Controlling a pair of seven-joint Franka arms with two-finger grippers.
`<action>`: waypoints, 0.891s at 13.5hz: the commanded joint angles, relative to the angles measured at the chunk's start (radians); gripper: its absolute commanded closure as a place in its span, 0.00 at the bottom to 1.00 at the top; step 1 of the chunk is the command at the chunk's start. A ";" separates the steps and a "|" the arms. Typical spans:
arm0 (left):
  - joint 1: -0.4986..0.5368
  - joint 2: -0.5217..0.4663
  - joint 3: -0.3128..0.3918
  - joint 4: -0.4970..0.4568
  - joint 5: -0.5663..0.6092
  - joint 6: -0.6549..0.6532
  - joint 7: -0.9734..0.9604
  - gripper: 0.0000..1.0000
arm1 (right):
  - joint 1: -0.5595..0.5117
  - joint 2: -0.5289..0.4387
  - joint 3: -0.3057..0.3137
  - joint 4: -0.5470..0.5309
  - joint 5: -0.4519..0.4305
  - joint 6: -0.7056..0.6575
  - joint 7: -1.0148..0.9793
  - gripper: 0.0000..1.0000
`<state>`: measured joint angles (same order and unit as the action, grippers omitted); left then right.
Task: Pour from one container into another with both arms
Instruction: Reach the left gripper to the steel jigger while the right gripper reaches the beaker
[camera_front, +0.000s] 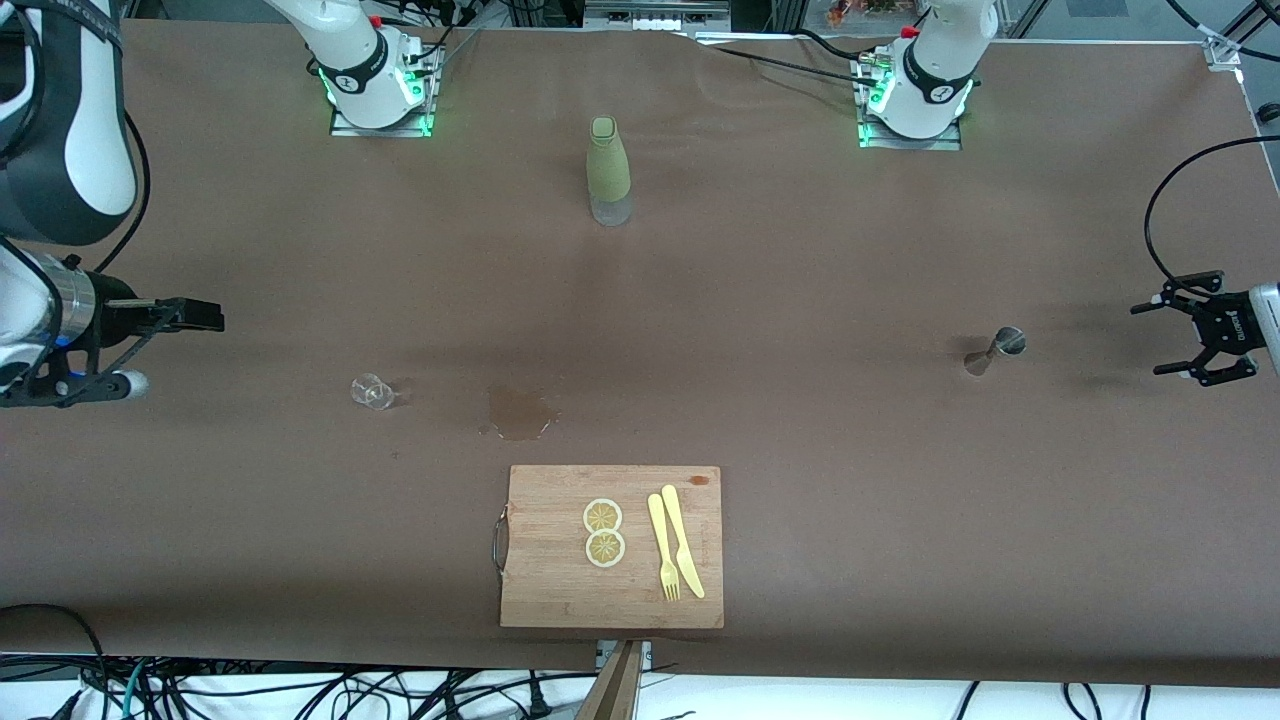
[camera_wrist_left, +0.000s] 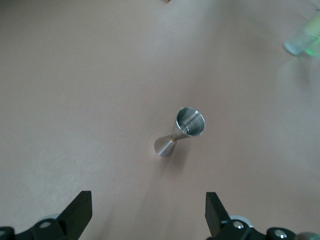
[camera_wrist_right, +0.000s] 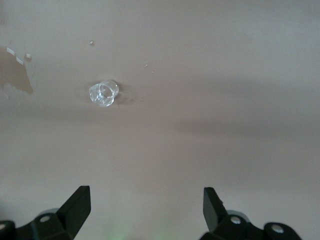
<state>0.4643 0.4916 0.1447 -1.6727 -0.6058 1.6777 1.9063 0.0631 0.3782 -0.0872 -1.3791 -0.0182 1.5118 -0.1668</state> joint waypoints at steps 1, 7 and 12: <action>0.025 0.082 0.022 0.001 -0.115 -0.056 0.257 0.00 | -0.011 0.005 0.006 -0.024 0.014 0.054 -0.153 0.00; 0.019 0.287 0.059 0.010 -0.313 -0.209 0.623 0.00 | -0.017 0.051 0.004 -0.052 0.044 0.168 -0.520 0.00; -0.030 0.389 0.061 0.016 -0.434 -0.248 0.787 0.00 | -0.074 0.080 -0.003 -0.152 0.266 0.284 -0.847 0.00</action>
<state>0.4614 0.8481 0.1892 -1.6785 -0.9993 1.4611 2.5750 0.0064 0.4638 -0.0906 -1.4818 0.1867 1.7478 -0.8935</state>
